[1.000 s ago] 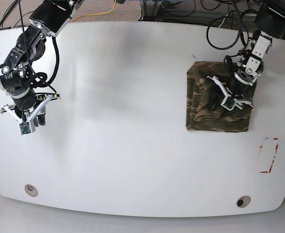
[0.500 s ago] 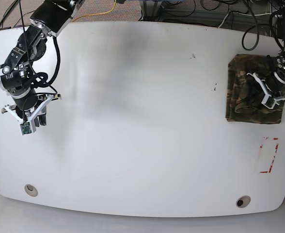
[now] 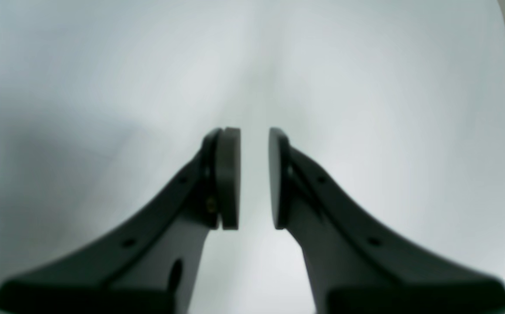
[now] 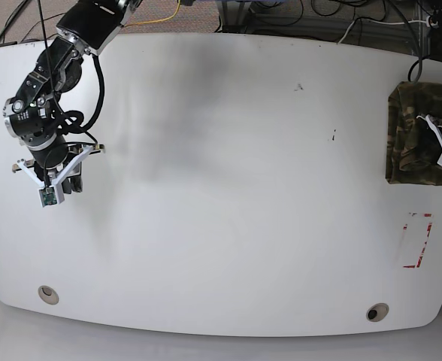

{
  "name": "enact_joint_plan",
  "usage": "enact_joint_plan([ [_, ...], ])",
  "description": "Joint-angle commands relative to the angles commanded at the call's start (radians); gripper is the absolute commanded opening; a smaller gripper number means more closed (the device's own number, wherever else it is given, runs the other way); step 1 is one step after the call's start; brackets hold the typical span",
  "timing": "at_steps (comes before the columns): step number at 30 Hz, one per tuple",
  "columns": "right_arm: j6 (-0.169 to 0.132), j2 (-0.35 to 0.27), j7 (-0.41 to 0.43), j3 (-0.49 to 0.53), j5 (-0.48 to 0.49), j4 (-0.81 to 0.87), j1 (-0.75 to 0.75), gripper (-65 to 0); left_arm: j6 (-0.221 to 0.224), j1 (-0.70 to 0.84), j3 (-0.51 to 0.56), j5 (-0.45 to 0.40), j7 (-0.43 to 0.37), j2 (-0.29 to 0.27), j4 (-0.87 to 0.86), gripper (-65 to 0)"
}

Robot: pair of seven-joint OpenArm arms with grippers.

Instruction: Layout the t-shirt on the table in an organized manner, then fold the t-shirt properly

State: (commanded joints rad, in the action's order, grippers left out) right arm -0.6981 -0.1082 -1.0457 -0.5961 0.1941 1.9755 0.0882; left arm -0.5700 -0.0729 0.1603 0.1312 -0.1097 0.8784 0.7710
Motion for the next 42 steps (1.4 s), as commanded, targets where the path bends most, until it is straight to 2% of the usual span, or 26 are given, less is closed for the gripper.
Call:
enact_joint_plan([
  [8, 0.0, -0.002, 0.0, 0.0, 0.0, 0.0, 0.0, -53.4, 0.0, -0.015, -0.003, 0.003, -0.038, 0.029, -0.003, -39.9],
  [13, 0.0, 0.002, 0.0, 0.002, 0.0, 0.0, 0.002, -53.4, -0.002, -0.054, -0.04, 0.069, -0.034, 0.037, 0.026, -39.9],
  [18, 0.0, 0.002, 0.0, 0.003, -0.009, 0.0, 0.005, -53.4, -0.002, -0.063, -0.063, 0.181, -0.031, 0.066, 0.157, -39.9],
  [22, 0.0, -0.009, 0.005, 0.014, -0.012, 0.0, 0.005, -53.4, -0.002, -0.089, -0.084, 0.245, 0.028, 0.06, 0.262, -39.9],
  [26, 0.0, -0.058, 0.009, 0.084, -0.068, 0.0, -0.011, -53.6, 0.008, -0.107, -0.101, 0.272, 0.084, 0.035, 0.35, -39.9],
  [28, 0.0, -0.066, 0.057, 0.123, -0.117, 0.003, -0.035, -53.9, 0.017, -0.107, -0.104, 0.267, 0.081, -0.02, 0.41, -39.9],
  [29, 0.0, -0.066, 0.095, 0.127, -0.138, 0.005, -0.052, -53.9, 0.037, -0.104, -0.106, 0.256, 0.081, -0.048, 0.439, -39.9],
  [30, 0.0, -0.063, 0.15, 0.129, -0.166, 0.005, -0.074, -53.9, 0.078, -0.092, -0.106, 0.232, 0.081, -0.087, 0.479, -39.9],
  [33, 0.0, -0.06, 0.256, 0.13, -0.224, 0.0, -0.121, -53.9, 0.172, -0.025, -0.115, 0.175, 0.075, -0.16, 0.569, -39.9],
  [36, 0.0, -0.038, 0.341, 0.13, -0.262, 0.0, -0.178, -53.9, 0.249, 0.077, -0.141, 0.126, 0.037, -0.249, 0.658, -39.9],
  [40, 0.0, -0.012, 0.437, 0.129, -0.282, 0.005, -0.249, -54.1, 0.267, 0.207, -0.167, 0.054, -0.025, -0.37, 0.775, -39.9],
  [42, 0.0, -0.005, 0.466, 0.126, -0.273, 0.012, -0.288, -54.1, 0.269, 0.282, -0.186, 0.025, -0.028, -0.428, 0.841, -39.9],
])
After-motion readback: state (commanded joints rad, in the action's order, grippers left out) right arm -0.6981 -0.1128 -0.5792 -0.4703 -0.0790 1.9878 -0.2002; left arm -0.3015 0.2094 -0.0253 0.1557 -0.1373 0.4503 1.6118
